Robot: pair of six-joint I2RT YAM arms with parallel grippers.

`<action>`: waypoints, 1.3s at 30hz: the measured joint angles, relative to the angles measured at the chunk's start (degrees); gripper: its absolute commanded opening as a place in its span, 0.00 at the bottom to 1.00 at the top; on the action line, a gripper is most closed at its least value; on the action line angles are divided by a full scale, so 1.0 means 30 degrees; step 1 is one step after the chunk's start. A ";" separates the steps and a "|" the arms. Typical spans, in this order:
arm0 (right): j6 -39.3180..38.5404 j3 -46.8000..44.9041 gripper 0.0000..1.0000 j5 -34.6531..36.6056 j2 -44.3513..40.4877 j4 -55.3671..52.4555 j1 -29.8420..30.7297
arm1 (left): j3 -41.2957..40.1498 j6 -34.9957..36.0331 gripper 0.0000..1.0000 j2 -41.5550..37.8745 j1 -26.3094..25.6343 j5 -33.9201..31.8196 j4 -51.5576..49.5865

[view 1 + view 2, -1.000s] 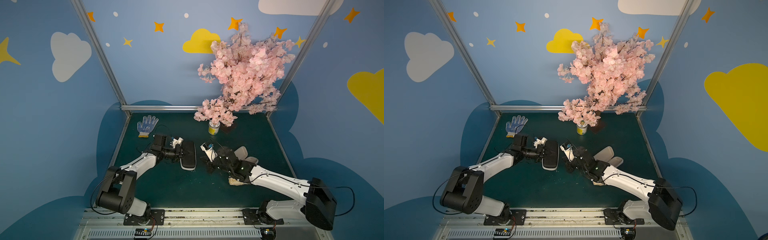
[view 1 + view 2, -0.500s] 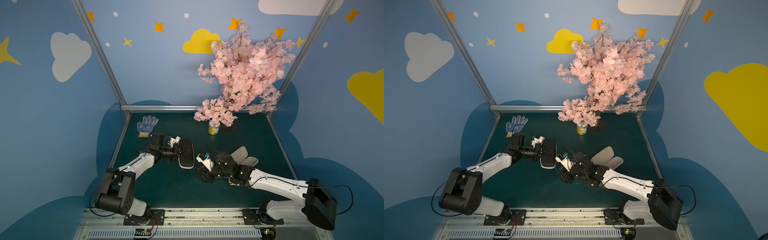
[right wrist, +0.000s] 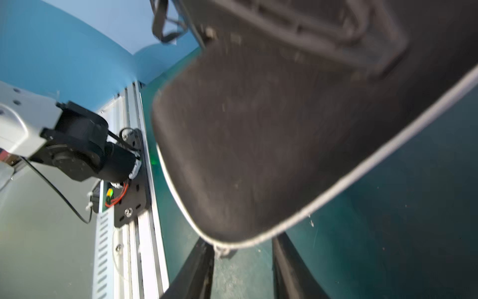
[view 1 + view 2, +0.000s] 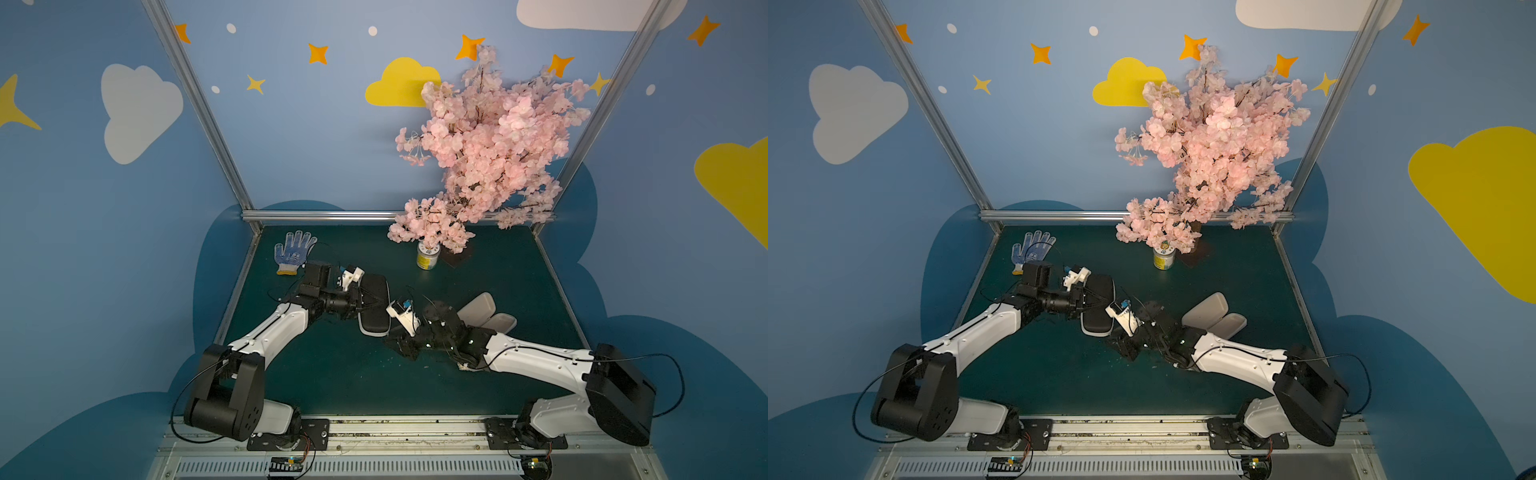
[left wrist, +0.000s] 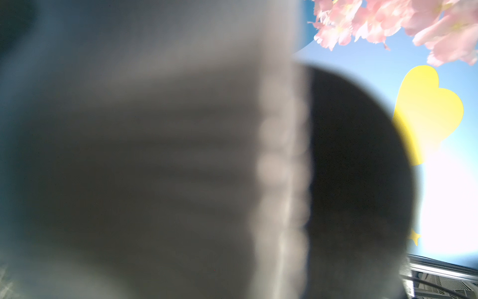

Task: Put umbrellas into zippered umbrella sleeves
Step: Zip the zipper on the umbrella sleeve.

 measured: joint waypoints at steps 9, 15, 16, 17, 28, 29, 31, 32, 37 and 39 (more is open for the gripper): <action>-0.0051 0.0066 0.19 0.0386 0.0000 -0.0219 0.0022 | 0.0000 0.0022 0.03 0.0000 -0.0066 -0.0321 -0.0044; -0.0058 0.0175 0.12 0.0546 0.0000 -0.0758 0.0036 | 0.0000 0.0248 0.03 0.0000 -0.0211 -0.0517 -0.0146; -0.0073 0.0175 0.09 0.0583 0.0000 -0.0823 0.0036 | 0.0000 0.0321 0.03 0.0000 -0.0226 -0.0539 -0.0226; -0.0066 0.0175 0.05 0.0641 0.0000 -0.0911 0.0029 | 0.0000 0.0430 0.03 0.0000 -0.0240 -0.0568 -0.0364; -0.1435 0.0175 0.00 0.1268 -0.0379 -0.1297 -0.0503 | 0.0831 0.2229 0.03 0.0000 -0.0189 0.0044 -0.2565; -0.1668 0.0175 0.00 0.1246 -0.0459 -0.1319 -0.0721 | 0.0896 0.2375 0.03 0.0000 -0.0204 0.0204 -0.2681; -0.2062 0.0175 0.00 0.1151 -0.0546 -0.1311 -0.1078 | 0.0947 0.2623 0.03 0.0000 -0.0248 0.0459 -0.2776; -0.2229 0.0175 0.00 0.1049 -0.0554 -0.1311 -0.1268 | 0.0947 0.2732 0.03 0.0000 -0.0291 0.0517 -0.2798; -0.3104 0.0532 0.00 0.1013 -0.0539 -0.1880 -0.2033 | 0.0940 0.3410 0.03 0.0022 -0.1042 0.0634 -0.3075; -0.3461 0.0976 0.00 0.1501 -0.0466 -0.2397 -0.2477 | 0.0933 0.3781 0.03 0.0066 -0.1443 0.0794 -0.3432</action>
